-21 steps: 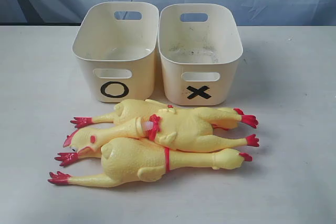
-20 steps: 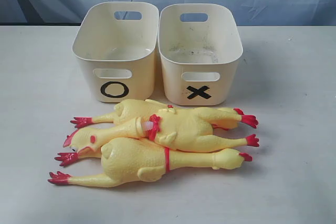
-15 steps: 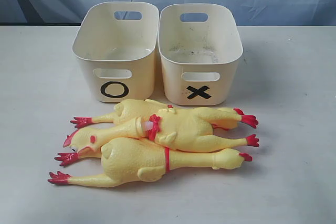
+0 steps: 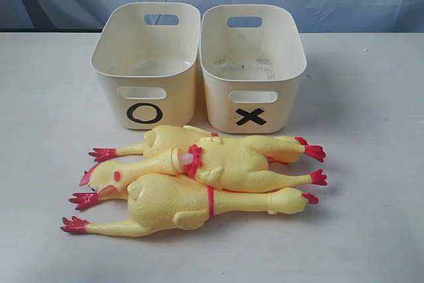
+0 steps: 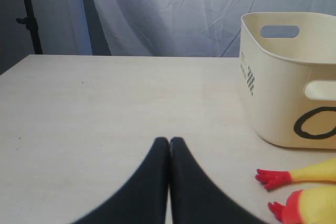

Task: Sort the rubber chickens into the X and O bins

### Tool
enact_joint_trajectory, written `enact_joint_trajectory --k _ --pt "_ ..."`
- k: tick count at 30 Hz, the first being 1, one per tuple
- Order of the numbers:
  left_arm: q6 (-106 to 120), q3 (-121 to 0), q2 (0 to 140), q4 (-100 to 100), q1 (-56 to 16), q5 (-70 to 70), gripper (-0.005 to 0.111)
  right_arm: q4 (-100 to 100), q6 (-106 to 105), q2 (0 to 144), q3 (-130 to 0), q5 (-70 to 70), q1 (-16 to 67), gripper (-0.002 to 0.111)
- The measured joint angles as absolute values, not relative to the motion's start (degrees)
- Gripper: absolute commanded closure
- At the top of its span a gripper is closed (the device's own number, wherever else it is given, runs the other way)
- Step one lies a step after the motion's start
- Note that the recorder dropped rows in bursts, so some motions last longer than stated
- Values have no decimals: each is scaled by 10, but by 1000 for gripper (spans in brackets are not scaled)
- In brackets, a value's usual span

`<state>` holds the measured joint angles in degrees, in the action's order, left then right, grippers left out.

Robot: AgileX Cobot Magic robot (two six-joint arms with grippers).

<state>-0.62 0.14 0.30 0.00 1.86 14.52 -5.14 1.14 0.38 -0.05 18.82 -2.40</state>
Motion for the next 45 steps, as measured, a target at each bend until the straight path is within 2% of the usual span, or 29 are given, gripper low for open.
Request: enact_joint_trajectory --k 6,9,15,21,23,26,29,34,36,45 --pt "-6 1 3 0 19 145 107 -91 10 4 0 171 -24 109" --pt "-6 1 3 0 19 145 107 -112 10 4 0 97 -24 109" --pt "-6 1 3 0 19 145 107 -119 10 3 0 -172 -24 109" --pt "-6 1 3 0 19 145 107 -101 27 0 0 -547 -24 109" --pt "-6 1 3 0 19 145 107 -95 46 0 -10 -627 -24 109" --pt "-6 1 3 0 19 145 107 -97 120 0 -71 -671 -24 109" --pt "-6 1 3 0 19 145 107 -112 198 0 -171 -623 -24 109" --pt "-6 1 3 0 19 145 107 -200 255 11 -398 -277 -24 109" --pt "-6 1 3 0 19 145 107 -244 254 34 -487 -197 -24 109" --pt "-6 1 3 0 19 145 107 -279 253 203 -761 -96 24 109"
